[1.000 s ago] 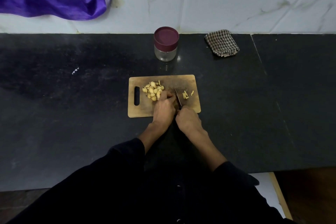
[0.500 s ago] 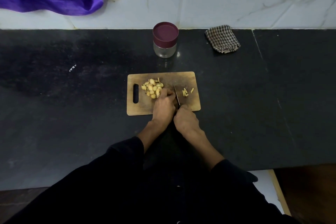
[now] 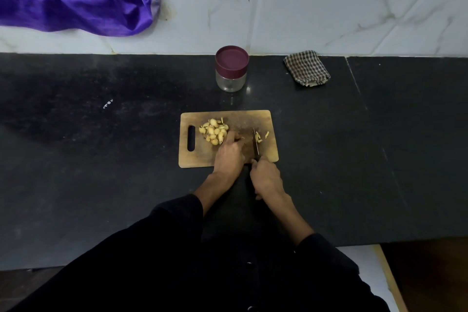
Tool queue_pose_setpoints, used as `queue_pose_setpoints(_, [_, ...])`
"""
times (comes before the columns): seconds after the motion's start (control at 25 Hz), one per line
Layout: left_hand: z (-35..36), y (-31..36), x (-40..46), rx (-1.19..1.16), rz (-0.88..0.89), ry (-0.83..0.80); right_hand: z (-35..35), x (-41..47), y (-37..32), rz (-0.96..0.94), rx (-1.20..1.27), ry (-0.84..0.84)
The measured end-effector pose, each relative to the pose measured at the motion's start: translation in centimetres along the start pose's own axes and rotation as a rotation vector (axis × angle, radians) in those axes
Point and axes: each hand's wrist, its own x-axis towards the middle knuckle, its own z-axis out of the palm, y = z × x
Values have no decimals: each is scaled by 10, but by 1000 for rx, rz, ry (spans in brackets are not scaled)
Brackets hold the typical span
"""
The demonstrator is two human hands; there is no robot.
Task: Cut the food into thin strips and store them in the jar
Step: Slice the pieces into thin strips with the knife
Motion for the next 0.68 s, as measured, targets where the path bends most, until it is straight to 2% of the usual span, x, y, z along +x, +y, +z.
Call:
queue_pose_setpoints(0.2, [-7,-4,-4,-121,-32,48,-3,-8,-1,-68,-7,-31])
queue_pose_setpoints(0.36, [-10,-3,-10,-103,-6,41,3,-10,-4,-121,-79,-69])
queue_pose_setpoints(0.68, [-5,-2,-14,-111,17,90,-9,-1,14,-120,-111,46])
